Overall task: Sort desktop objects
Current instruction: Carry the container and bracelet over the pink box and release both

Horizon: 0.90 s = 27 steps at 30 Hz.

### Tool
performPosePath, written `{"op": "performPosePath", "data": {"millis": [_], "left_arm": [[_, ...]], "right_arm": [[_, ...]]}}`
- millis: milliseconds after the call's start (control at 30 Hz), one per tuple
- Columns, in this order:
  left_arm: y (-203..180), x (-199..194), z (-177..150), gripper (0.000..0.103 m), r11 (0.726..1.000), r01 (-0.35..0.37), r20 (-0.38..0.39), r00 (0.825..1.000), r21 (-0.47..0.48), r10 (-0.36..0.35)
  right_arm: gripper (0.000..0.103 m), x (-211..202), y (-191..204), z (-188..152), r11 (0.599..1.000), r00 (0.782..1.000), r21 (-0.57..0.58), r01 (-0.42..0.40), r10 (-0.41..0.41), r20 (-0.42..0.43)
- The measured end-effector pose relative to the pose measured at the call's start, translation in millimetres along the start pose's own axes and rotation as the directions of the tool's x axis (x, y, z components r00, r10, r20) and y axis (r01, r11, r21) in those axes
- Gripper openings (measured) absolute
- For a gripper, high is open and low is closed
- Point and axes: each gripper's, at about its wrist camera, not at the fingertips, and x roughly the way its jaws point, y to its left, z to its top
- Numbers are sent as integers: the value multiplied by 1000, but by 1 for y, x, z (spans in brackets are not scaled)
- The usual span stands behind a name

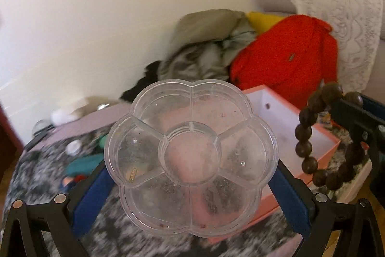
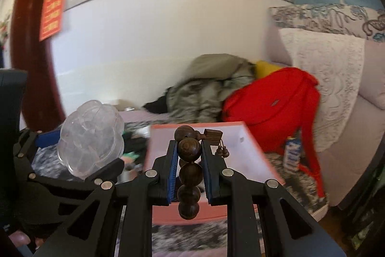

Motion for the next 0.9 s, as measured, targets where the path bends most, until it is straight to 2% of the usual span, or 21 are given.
{"op": "performPosePath", "data": {"millis": [100,200,233,267,300,333,433,600,800,900], "left_arm": [[-15,28,18,102,999,42,-4,999,3,-42],[-12,57,28,102,994,111,-50,993,-15,-111],[-11,66,30,102,991,131,-67,989,-26,-132],[-7,73,30,102,989,140,-82,986,-36,-143],[-4,80,30,102,988,147,-97,984,-45,-150],[-1,85,28,102,988,144,-106,983,-51,-148],[16,92,21,102,989,115,-119,985,-91,-126],[35,88,17,102,970,171,-122,973,-172,-194],[58,59,9,102,973,145,-91,982,-179,-163],[80,43,-9,102,975,101,-98,988,-196,-122]], "right_arm": [[20,28,-26,12,999,1000,23,29,-29,-6],[21,66,-51,22,998,999,58,33,-31,-38],[26,79,-57,25,997,998,72,26,-22,-50],[35,92,-65,27,994,998,103,32,-25,-65],[61,97,-68,28,992,997,115,45,-37,-63],[77,103,-71,30,990,997,127,57,-49,-62],[79,112,-75,32,988,997,139,67,-63,-35],[79,123,-68,26,988,997,144,54,-45,-66],[79,99,-52,25,989,998,136,50,-44,-47],[79,83,-40,25,990,999,133,49,-45,-30]]}}
